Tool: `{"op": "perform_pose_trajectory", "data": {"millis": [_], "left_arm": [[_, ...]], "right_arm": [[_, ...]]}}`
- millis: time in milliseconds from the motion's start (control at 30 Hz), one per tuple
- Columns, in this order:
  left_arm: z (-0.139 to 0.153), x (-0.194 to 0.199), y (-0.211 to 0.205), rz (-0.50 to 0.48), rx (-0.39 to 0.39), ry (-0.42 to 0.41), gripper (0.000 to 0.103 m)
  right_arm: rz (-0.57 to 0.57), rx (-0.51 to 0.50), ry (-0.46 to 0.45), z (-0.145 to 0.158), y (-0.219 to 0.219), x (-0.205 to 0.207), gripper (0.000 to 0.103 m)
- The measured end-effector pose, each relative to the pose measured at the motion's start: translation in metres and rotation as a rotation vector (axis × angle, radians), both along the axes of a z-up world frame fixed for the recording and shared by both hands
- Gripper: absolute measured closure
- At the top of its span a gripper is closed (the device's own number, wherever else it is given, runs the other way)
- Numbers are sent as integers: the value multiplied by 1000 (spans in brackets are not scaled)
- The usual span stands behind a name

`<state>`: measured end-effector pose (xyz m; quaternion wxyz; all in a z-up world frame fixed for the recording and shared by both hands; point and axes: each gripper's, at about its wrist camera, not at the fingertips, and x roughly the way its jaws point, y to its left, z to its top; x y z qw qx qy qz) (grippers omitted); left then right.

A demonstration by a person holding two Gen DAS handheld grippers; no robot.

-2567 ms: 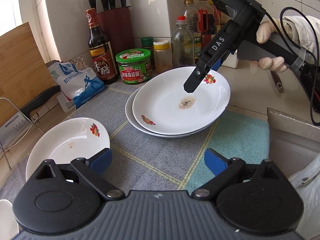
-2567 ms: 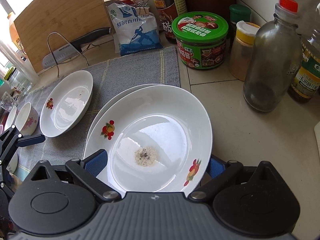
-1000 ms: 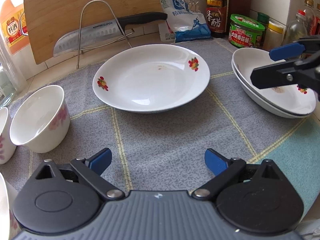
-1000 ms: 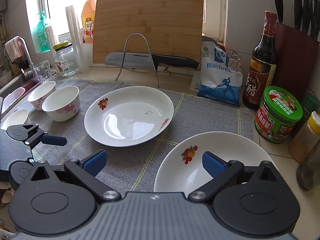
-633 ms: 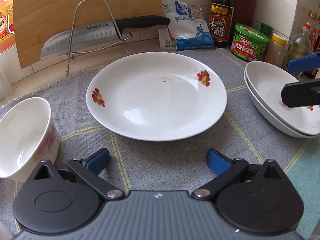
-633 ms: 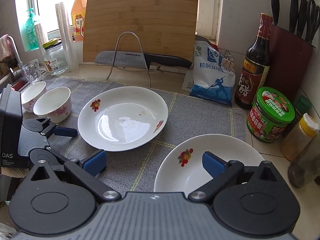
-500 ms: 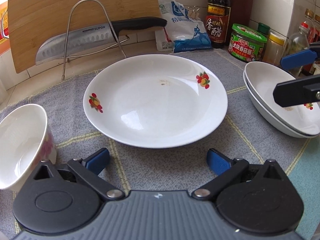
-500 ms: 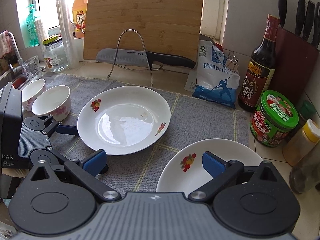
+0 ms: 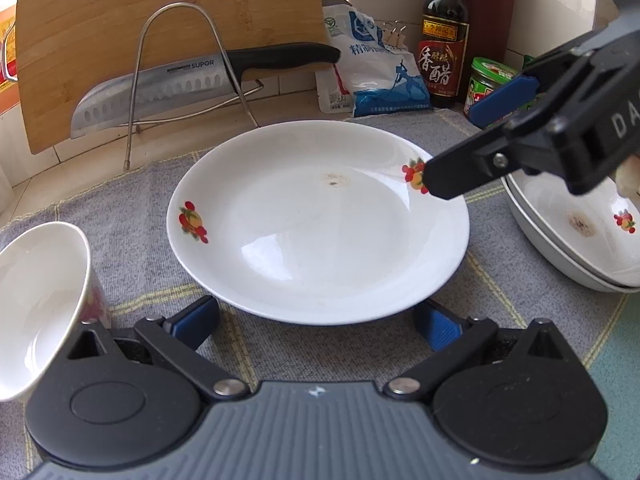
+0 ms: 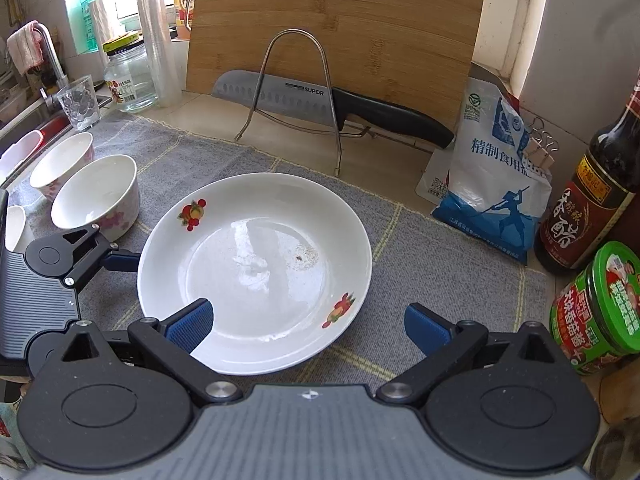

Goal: Organize plates and bowls
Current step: 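Move the right tool to a white fruit-decal plate and grasp its rim, then lift the plate with the right tool and carry it toward the plate stack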

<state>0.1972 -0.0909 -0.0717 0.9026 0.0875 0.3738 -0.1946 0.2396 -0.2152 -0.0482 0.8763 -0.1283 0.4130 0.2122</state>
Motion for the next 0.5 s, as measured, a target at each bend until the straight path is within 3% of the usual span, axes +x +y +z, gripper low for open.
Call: {"op": "perform_pose_trajectory", "data": {"millis": [500], "left_arm": [[-2,1,-1,-30,-10,-24,0]], "right_arm": [[132,16,161,-24,-3,84,0]]}}
